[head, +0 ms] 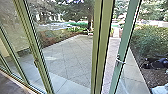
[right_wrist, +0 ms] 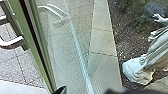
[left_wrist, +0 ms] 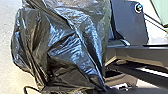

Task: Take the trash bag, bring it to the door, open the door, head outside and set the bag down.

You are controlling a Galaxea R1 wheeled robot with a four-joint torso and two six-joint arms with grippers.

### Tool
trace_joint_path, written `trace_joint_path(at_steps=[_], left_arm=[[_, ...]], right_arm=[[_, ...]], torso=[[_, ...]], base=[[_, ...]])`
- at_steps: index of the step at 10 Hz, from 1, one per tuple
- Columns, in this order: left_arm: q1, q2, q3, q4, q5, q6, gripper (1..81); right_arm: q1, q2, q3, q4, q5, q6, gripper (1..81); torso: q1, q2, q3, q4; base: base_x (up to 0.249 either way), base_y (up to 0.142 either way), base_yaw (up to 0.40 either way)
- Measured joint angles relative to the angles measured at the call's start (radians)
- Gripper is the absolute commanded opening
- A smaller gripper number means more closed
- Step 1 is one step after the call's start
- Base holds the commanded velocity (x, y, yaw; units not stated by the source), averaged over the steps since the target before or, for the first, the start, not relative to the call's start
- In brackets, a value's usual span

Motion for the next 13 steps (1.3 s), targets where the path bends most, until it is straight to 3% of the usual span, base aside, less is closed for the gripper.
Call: trace_joint_path(at_steps=[6, 13], left_arm=[[0.000, 0.002, 0.000, 0.000, 0.000, 0.000, 1.0], [0.000, 0.003, 0.000, 0.000, 0.000, 0.000, 1.0]], right_arm=[[0.000, -0.015, -0.050, -0.053, 0.010, -0.070, 81.1], [-0.003, -0.023, -0.066, -0.106, 0.012, -0.074, 81.1]], torso=[[0.000, 0.000, 0.000, 0.000], [0.000, 0.000, 0.000, 0.000]], base=[[0.000, 0.000, 0.000], [0.000, 0.000, 0.000]])
